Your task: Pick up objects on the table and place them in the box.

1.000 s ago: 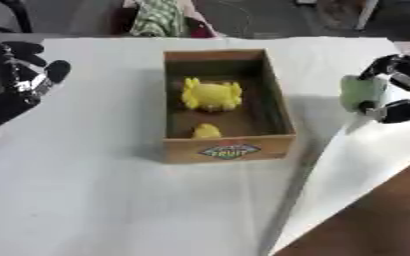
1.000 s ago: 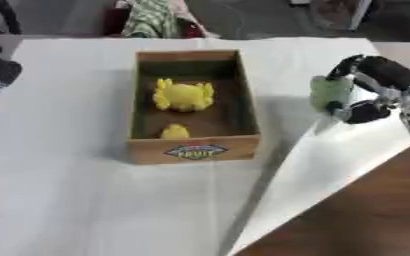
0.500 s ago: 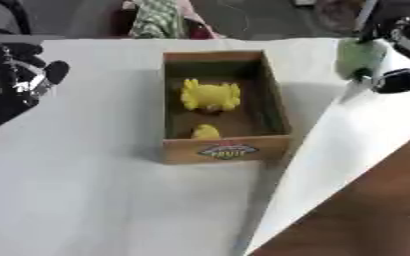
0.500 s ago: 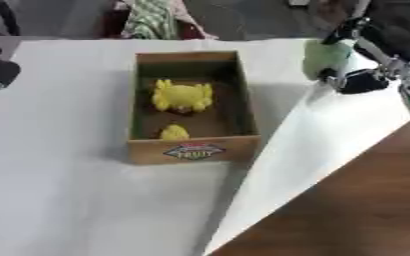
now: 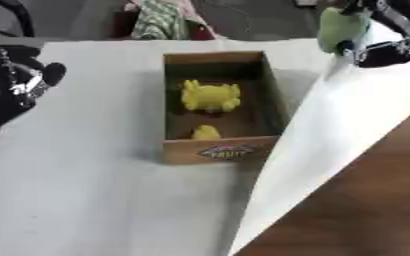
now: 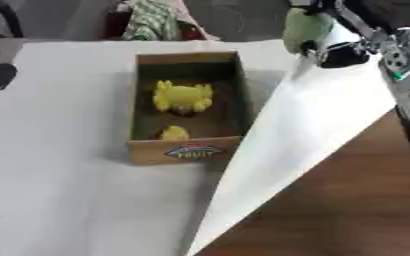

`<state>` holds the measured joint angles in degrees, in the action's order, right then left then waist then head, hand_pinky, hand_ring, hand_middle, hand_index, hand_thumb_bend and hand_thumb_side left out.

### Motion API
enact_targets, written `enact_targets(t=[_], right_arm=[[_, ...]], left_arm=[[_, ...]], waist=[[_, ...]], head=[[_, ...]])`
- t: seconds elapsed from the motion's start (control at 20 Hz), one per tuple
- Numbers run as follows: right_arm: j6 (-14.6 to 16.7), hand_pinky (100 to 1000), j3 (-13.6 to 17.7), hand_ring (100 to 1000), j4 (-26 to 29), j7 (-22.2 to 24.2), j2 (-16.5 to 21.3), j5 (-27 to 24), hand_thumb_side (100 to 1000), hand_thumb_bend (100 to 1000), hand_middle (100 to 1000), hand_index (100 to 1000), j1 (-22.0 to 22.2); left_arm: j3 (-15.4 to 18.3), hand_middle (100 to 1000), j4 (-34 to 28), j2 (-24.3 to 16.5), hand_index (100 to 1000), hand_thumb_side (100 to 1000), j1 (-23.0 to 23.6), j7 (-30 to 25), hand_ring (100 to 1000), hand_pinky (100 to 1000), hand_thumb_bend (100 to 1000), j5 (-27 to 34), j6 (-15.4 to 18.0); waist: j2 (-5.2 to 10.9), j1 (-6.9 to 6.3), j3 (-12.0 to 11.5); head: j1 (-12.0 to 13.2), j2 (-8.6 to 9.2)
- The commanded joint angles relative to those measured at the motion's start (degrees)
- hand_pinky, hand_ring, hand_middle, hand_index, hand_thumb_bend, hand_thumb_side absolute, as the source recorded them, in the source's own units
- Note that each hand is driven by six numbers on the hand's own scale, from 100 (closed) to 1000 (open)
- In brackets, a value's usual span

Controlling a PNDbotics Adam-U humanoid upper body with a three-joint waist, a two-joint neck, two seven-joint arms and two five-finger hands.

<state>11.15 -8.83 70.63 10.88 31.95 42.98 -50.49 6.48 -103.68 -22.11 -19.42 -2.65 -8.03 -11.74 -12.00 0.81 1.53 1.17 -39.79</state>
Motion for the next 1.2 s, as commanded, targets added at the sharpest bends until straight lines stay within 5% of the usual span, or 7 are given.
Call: enact_targets(t=[0.05,0.55,1.2], right_arm=[[0.1,792,0.6,795,0.0,-0.7,1.0,-0.5,100,167,607,245,-1.5],[1.9,799,-1.5,797,-6.4,-4.2,-7.7,-3.0,100,174,603,267,-9.0],[7.1,805,-3.3,806,-11.2,-2.8,-14.8,0.1,100,163,618,292,-11.1]], left_arm=[[0.0,556,-0.6,-0.6,723,549,-0.6,-0.2,478,638,755,0.2,0.1],[-0.8,555,-1.1,1.2,721,547,-2.1,-0.9,478,639,751,0.7,0.4],[-1.4,551,-1.9,2.7,718,544,-3.4,-0.9,476,638,751,1.4,0.5]], waist=[[1.12,-0.11,0.0],[0.41,-0.56,-3.4],[-0.10,-0.60,-5.6]], head=[[-0.2,-0.28],[-3.0,0.35],[-4.7,0.72]])
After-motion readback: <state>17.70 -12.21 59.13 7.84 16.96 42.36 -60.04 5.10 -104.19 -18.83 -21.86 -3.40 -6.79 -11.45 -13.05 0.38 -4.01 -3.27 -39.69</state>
